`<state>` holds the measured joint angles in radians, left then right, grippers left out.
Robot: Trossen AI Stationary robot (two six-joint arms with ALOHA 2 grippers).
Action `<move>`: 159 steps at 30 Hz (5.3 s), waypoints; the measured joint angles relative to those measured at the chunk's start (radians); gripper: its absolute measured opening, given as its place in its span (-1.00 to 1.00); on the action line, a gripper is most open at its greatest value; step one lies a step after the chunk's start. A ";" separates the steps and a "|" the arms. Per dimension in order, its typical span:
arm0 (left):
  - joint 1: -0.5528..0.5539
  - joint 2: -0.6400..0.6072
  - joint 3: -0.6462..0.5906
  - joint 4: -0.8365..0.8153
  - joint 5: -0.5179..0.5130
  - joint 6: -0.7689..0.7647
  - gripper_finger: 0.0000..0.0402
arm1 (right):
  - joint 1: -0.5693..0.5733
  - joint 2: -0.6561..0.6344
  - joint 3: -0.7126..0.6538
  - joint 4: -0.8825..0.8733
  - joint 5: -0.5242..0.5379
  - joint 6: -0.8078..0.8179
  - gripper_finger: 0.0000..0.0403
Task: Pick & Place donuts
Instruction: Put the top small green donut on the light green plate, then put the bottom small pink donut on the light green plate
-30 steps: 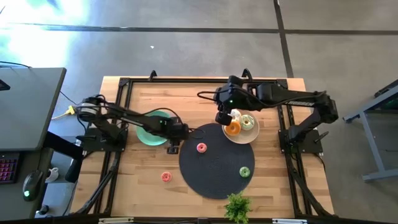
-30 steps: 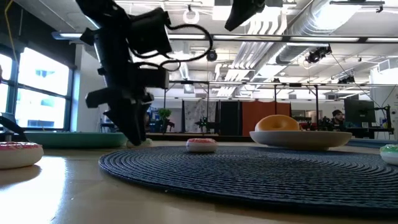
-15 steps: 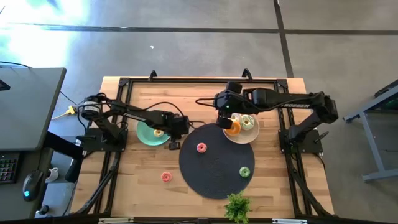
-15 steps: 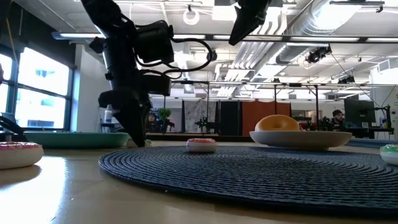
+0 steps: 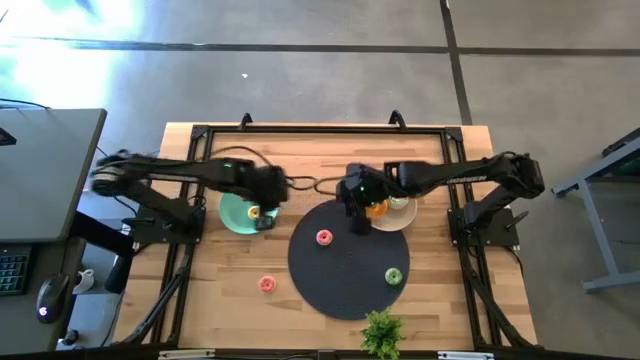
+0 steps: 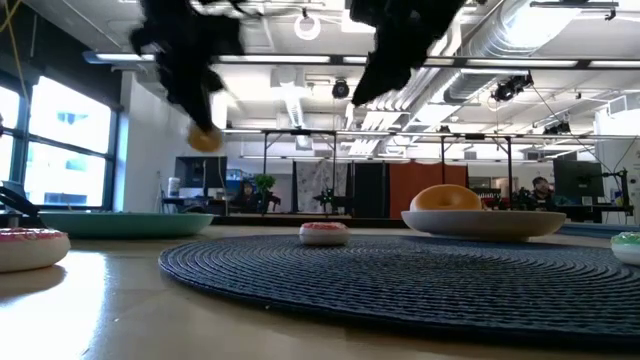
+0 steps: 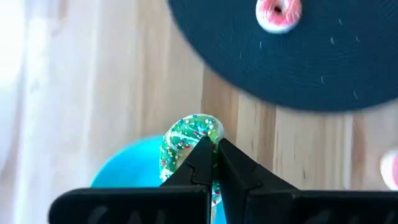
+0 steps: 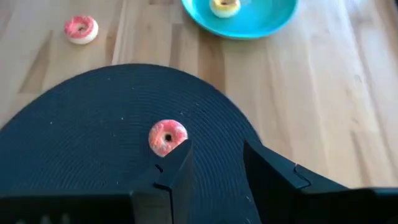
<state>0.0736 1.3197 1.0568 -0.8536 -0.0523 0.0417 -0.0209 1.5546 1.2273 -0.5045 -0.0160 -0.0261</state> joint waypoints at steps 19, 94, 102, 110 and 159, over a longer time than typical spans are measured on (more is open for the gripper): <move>0.001 -0.207 -0.448 0.331 -0.196 -0.152 -0.88 | 0.048 0.138 -0.239 0.463 0.062 0.142 -0.32; -0.597 -0.012 -0.365 0.299 -0.206 -0.506 -0.91 | 0.039 0.276 -0.207 0.528 -0.040 0.229 -0.32; -0.511 -0.358 -0.365 -0.115 -0.517 -0.659 -0.90 | 0.040 0.288 -0.207 0.528 -0.023 0.252 -0.32; -0.343 -0.486 -0.365 -0.259 -0.466 -0.780 -0.89 | 0.039 0.323 -0.208 0.517 0.033 0.254 -0.32; -0.270 -0.335 -0.659 0.277 -0.296 -0.719 -0.89 | 0.039 0.324 -0.207 0.525 0.004 0.225 -0.32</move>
<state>-0.1963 0.9844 0.3981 -0.5762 -0.3484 -0.6777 0.0177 1.8786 1.0199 0.0204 -0.0116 0.1986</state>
